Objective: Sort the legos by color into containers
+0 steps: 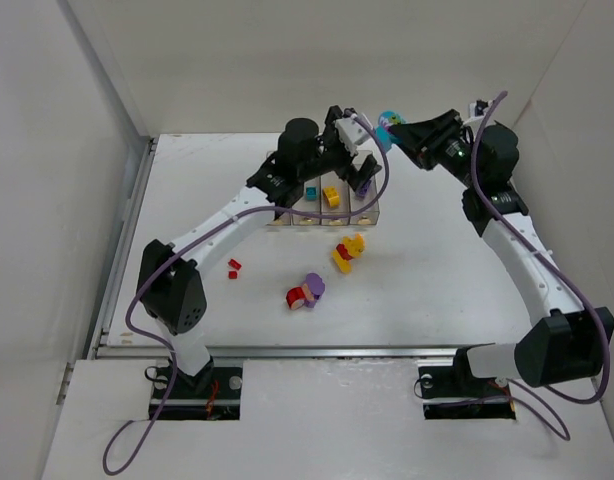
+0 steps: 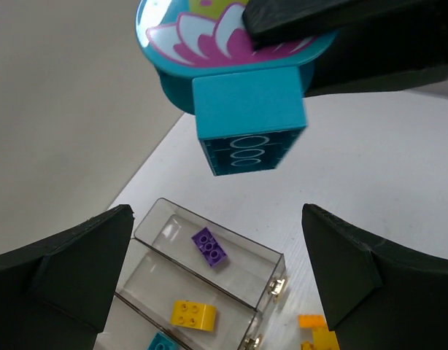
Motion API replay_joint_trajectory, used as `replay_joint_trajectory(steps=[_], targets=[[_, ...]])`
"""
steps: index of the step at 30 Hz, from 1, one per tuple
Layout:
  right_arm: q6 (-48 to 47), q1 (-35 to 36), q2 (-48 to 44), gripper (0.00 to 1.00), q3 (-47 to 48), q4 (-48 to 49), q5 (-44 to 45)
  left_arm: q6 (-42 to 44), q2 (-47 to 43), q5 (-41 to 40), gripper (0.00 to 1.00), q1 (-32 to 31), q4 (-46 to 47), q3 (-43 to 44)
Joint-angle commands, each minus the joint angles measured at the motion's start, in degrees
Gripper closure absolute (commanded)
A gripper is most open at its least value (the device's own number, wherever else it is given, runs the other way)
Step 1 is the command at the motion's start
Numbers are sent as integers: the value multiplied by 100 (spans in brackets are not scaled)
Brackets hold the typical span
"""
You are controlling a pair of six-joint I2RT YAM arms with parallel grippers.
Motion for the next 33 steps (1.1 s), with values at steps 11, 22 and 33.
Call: replay_joint_trajectory(steps=[11, 22, 33], targets=[[1095, 364, -340, 100, -510, 1093, 315, -253, -469, -1320, 6, -336, 1037, -216], [1042, 364, -227, 100, -634, 1093, 227, -306, -741, -1162, 44, -336, 1301, -445], [1042, 469, -174, 100, -634, 1093, 166, -368, -741, -916, 80, -336, 1301, -445]])
